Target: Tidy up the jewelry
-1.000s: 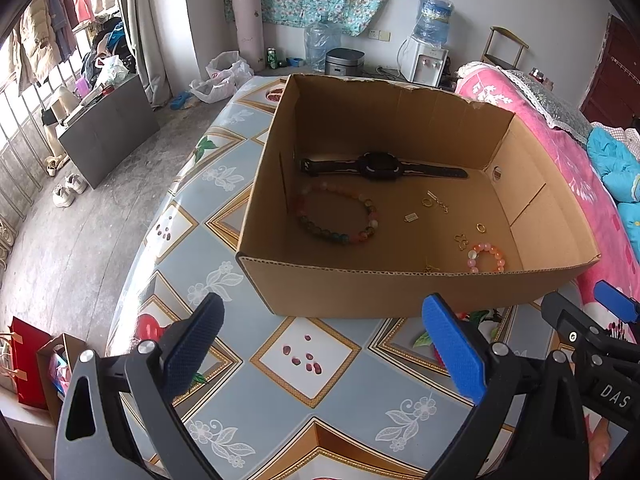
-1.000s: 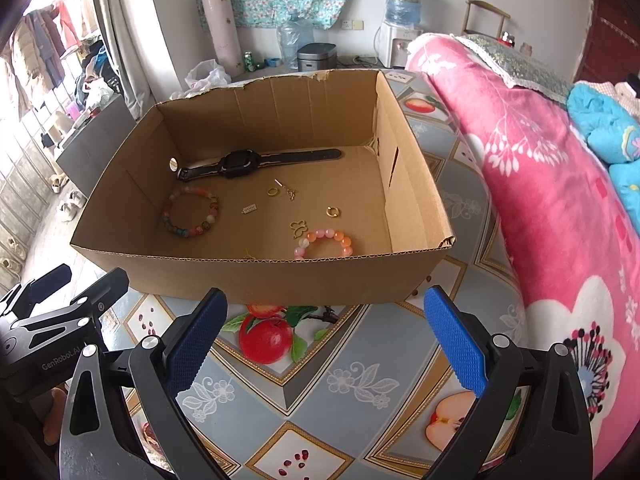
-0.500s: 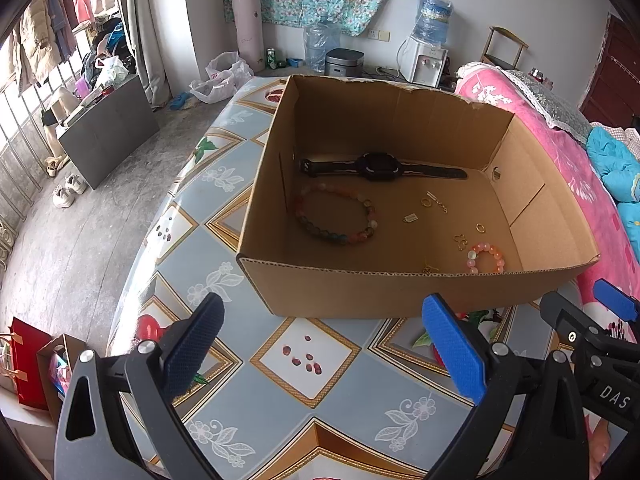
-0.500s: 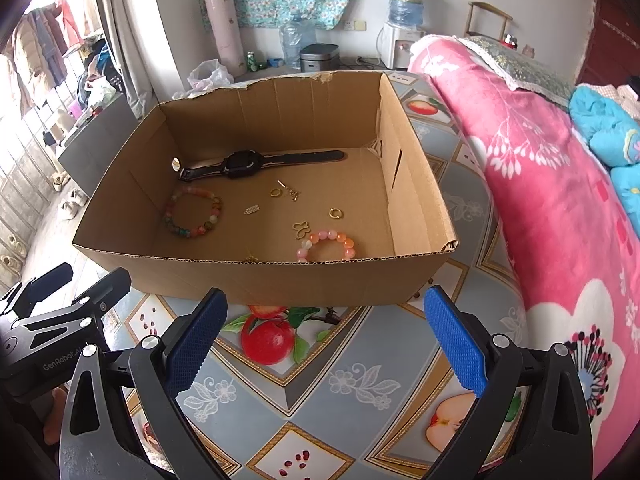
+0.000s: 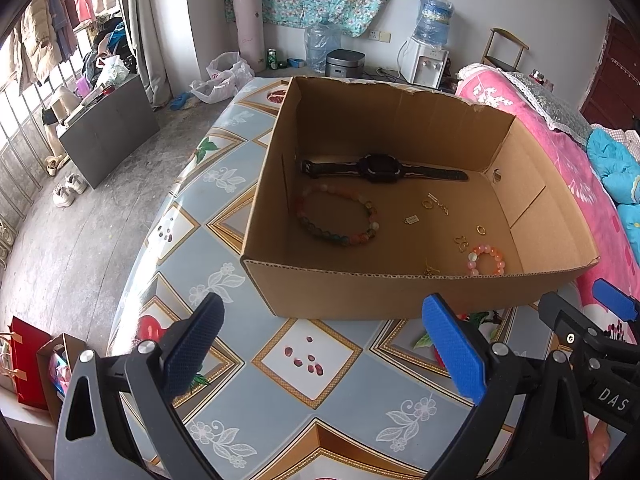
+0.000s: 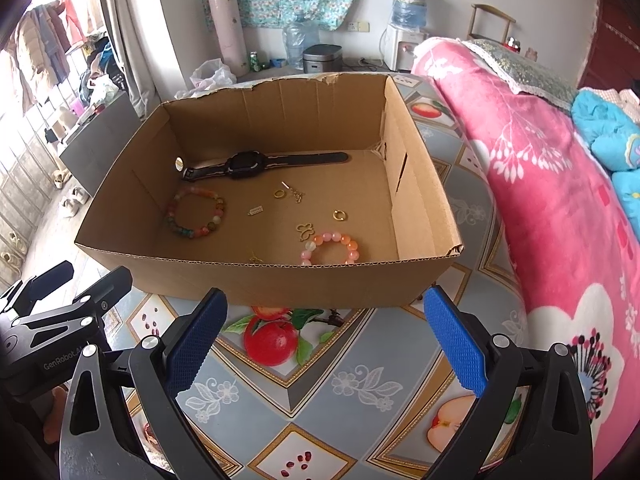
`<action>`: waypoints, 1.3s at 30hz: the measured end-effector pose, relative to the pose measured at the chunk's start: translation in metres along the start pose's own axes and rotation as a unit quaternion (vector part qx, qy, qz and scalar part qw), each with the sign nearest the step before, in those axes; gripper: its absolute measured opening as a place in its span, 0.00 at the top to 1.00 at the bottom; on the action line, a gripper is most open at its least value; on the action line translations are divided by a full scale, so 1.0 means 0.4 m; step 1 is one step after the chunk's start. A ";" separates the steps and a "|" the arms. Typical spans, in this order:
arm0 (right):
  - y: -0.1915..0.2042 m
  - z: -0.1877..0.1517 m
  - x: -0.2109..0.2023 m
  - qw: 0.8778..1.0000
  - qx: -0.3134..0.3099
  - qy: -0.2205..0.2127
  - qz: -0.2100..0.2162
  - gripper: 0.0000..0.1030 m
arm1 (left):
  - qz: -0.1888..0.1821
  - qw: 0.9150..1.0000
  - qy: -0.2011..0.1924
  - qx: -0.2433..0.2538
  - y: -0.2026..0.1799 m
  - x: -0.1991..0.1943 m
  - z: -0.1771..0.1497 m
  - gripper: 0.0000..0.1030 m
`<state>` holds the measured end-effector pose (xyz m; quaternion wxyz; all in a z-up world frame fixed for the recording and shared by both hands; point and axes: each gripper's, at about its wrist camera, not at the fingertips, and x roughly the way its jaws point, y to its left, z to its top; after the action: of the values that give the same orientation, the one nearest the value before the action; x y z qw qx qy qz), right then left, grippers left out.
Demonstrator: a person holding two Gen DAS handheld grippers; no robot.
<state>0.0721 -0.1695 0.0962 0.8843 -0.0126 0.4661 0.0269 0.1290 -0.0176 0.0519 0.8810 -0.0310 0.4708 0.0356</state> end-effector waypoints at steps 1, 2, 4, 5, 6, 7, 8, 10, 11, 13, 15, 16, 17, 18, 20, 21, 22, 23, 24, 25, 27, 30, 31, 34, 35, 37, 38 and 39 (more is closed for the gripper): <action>0.001 0.000 0.000 1.000 0.000 0.000 0.000 0.08 | 0.000 1.000 0.000 0.000 0.000 0.000 0.000 0.05; 0.002 -0.001 0.000 1.000 0.000 0.000 0.001 0.08 | 0.000 1.000 0.000 0.000 0.000 0.000 0.000 0.05; 0.001 -0.001 0.001 1.000 0.000 0.000 0.001 0.08 | 0.000 1.000 0.000 0.000 0.000 0.000 0.000 0.05; 0.002 -0.001 0.000 1.000 0.000 0.000 0.001 0.08 | 0.000 1.000 0.000 0.000 0.000 0.000 0.000 0.05; 0.002 -0.001 0.000 1.000 0.000 0.000 0.001 0.08 | 0.000 1.000 0.000 0.000 0.000 0.000 0.000 0.05; 0.002 -0.001 0.000 1.000 0.000 0.000 0.000 0.08 | 0.000 1.000 0.000 0.000 0.000 0.000 0.000 0.05; 0.003 -0.001 0.000 1.000 0.000 0.000 0.001 0.08 | 0.000 1.000 0.000 0.000 0.000 0.000 0.000 0.05; 0.002 -0.001 0.000 1.000 0.000 0.000 0.000 0.08 | 0.000 1.000 0.000 0.000 -0.001 0.000 0.000 0.05; 0.002 -0.001 0.000 1.000 0.001 0.000 0.001 0.08 | 0.000 1.000 0.000 0.000 0.000 0.000 0.000 0.05; 0.002 -0.001 0.002 1.000 0.001 0.001 0.002 0.08 | 0.000 1.000 0.001 0.000 -0.002 -0.001 0.001 0.05; 0.002 -0.002 0.003 1.000 0.000 0.001 0.002 0.08 | 0.000 1.000 0.000 0.001 -0.002 -0.001 0.001 0.05; 0.002 -0.002 0.003 1.000 0.001 0.001 0.002 0.08 | 0.000 1.000 0.000 0.000 -0.002 -0.001 0.001 0.05; 0.004 -0.003 0.002 1.000 0.001 0.001 0.003 0.08 | 0.000 1.000 0.000 0.000 -0.002 -0.001 0.001 0.05; 0.003 -0.004 0.004 1.000 0.001 0.001 0.003 0.08 | 0.000 1.000 0.000 0.000 -0.002 -0.001 0.001 0.05; 0.004 -0.006 0.004 1.000 0.000 0.001 0.002 0.08 | 0.000 1.000 0.000 0.000 -0.002 -0.001 0.001 0.05; 0.003 -0.005 0.005 1.000 0.000 0.001 0.003 0.08 | 0.000 1.000 0.000 0.000 -0.002 0.000 0.001 0.05; 0.004 -0.007 0.005 1.000 0.000 0.001 0.003 0.08 | 0.000 1.000 0.000 0.000 -0.003 -0.001 0.001 0.05; 0.004 -0.007 0.005 1.000 0.001 0.001 0.002 0.08 | 0.000 1.000 0.000 0.000 -0.002 -0.001 0.001 0.05; 0.004 -0.006 0.004 1.000 0.001 0.002 0.002 0.08 | 0.000 1.000 0.001 0.000 -0.002 0.000 0.001 0.05; 0.003 -0.006 0.005 1.000 0.001 0.002 0.003 0.08 | 0.000 1.000 0.000 0.000 -0.001 0.000 0.001 0.05; 0.003 -0.006 0.005 1.000 0.000 0.002 0.003 0.08 | 0.000 1.000 0.000 0.000 -0.002 -0.001 0.001 0.05; 0.003 -0.006 0.005 1.000 0.001 0.002 0.003 0.08 | 0.000 1.000 0.000 0.000 -0.003 0.000 0.001 0.05; 0.004 -0.008 0.005 1.000 0.000 0.002 0.003 0.08 | 0.000 1.000 0.001 0.000 -0.002 0.000 0.001 0.05; 0.004 -0.006 0.005 1.000 0.001 0.002 0.003 0.08 | 0.000 1.000 0.000 0.000 -0.003 -0.001 0.001 0.05; 0.005 -0.008 0.005 1.000 0.001 0.002 0.003 0.08 | -0.001 1.000 0.000 0.000 -0.002 -0.001 0.001 0.05; 0.004 -0.006 0.005 1.000 0.001 0.002 0.003 0.08 | 0.000 1.000 0.001 -0.001 -0.003 -0.001 0.001 0.05; 0.004 -0.006 0.004 1.000 0.002 0.002 0.003 0.08 | -0.001 1.000 0.001 -0.001 -0.002 -0.001 0.002 0.05; 0.005 -0.007 0.005 1.000 0.002 0.002 0.003 0.08 | -0.001 1.000 0.001 0.000 -0.002 -0.001 0.002 0.05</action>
<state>0.0708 -0.1677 0.0932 0.8832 -0.0098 0.4680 0.0283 0.1297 -0.0184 0.0526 0.8807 -0.0318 0.4714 0.0348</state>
